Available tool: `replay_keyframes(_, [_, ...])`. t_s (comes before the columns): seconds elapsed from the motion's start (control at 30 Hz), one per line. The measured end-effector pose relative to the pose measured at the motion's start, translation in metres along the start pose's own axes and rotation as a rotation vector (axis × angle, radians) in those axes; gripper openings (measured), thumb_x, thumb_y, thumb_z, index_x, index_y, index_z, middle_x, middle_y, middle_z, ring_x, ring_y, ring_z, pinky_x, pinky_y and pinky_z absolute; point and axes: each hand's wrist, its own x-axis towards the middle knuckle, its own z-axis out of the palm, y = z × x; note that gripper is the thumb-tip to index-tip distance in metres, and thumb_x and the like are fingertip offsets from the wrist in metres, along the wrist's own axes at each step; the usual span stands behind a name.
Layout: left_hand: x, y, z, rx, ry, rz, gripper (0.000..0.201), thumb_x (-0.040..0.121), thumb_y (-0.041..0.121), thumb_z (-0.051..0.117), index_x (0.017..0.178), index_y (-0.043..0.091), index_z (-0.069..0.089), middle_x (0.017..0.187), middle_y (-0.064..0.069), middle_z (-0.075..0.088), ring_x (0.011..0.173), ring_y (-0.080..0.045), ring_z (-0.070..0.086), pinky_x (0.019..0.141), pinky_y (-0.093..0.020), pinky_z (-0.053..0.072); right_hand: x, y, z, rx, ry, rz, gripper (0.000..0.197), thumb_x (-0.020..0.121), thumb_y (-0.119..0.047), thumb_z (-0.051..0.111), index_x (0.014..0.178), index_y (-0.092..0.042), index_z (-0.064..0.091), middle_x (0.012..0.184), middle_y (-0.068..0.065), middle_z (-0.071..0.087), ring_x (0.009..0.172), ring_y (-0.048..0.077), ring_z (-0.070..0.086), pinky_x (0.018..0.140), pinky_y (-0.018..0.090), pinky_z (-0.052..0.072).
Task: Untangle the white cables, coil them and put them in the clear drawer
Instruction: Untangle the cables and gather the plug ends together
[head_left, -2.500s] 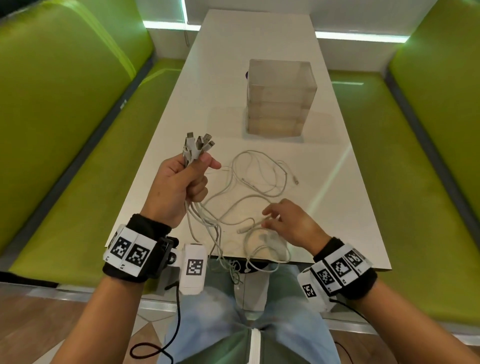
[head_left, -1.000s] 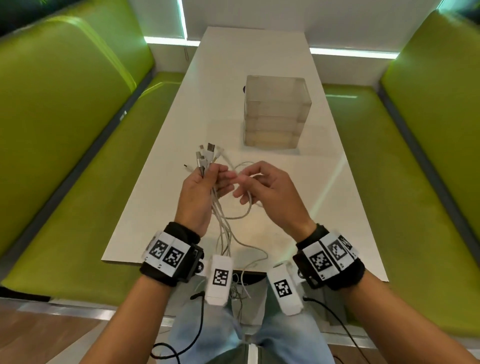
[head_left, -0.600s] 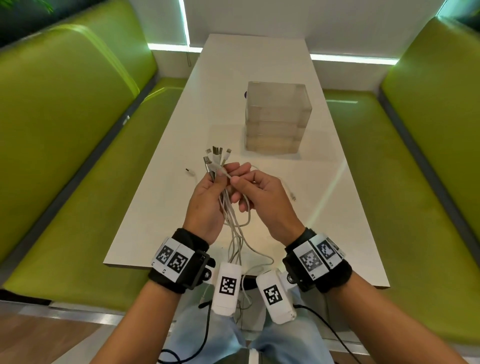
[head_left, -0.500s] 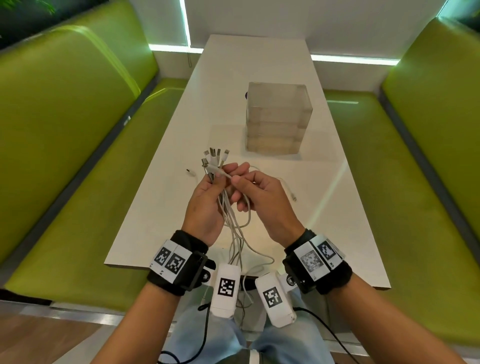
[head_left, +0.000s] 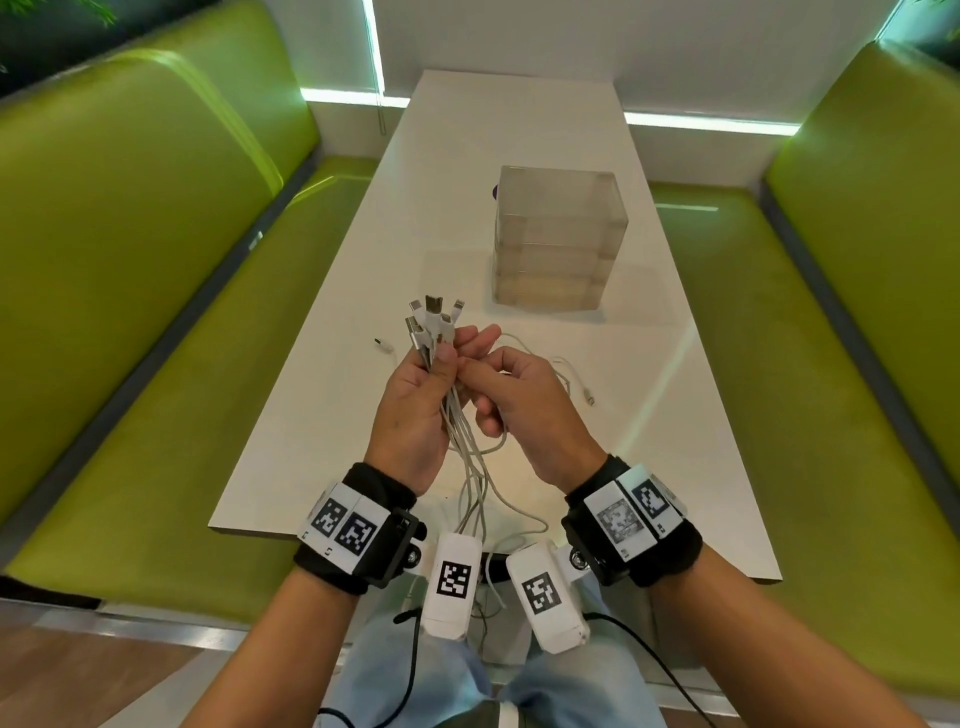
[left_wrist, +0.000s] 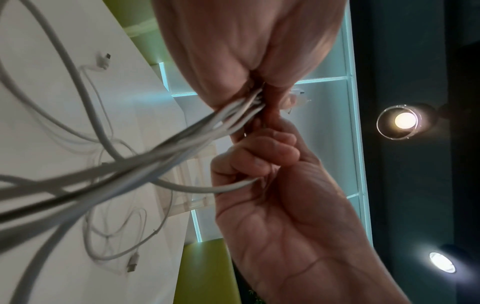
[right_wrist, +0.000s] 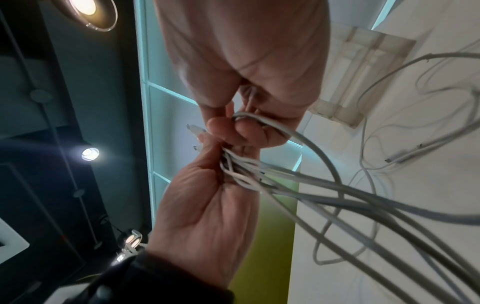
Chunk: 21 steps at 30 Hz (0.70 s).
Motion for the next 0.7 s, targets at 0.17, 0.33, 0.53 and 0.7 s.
replay_keyframes(0.17, [0.002,0.006,-0.005,-0.092,0.065,0.036,0.022,0.1,0.02,0.036,0.088,0.009,0.052,0.079,-0.005,0.074,0.104,-0.024,0.067,0.084,-0.032,0.056,0.003,0.008,-0.011,-0.235,-0.215,0.011,0.025,0.088,-0.029,0.065,0.082,-0.007,0.055,0.049,-0.007,0.048,0.044,0.013,0.045,0.048,0.023,0.04])
replay_keyframes(0.33, [0.009,0.05,-0.028,-0.197,0.205,0.185,0.028,0.103,0.022,0.032,0.081,0.014,0.048,0.049,0.009,0.045,0.05,-0.007,0.054,0.06,-0.024,0.053,0.017,0.023,-0.054,-0.746,-0.38,-0.077,0.02,0.093,-0.026,0.056,0.08,-0.012,0.062,0.071,-0.012,0.061,0.064,0.004,0.057,0.064,0.02,0.044])
replay_keyframes(0.53, [0.008,0.08,-0.062,0.001,0.32,0.251,0.027,0.102,0.028,0.037,0.079,0.017,0.049,0.051,0.012,0.038,0.042,-0.004,0.023,0.04,-0.018,0.02,0.033,0.015,-0.087,-0.678,-0.25,-0.168,0.026,0.099,-0.012,0.045,0.084,-0.007,0.066,0.063,-0.002,0.053,0.059,0.002,0.047,0.064,0.014,0.038])
replay_keyframes(0.7, [0.006,0.039,-0.04,0.304,0.221,0.105,0.028,0.098,0.035,0.043,0.085,0.015,0.057,0.051,0.011,0.035,0.044,-0.006,0.024,0.04,-0.019,0.023,0.023,-0.008,-0.05,-0.429,-0.25,-0.239,0.028,0.099,-0.016,0.045,0.083,-0.004,0.064,0.06,0.004,0.041,0.056,0.016,0.036,0.057,0.025,0.034])
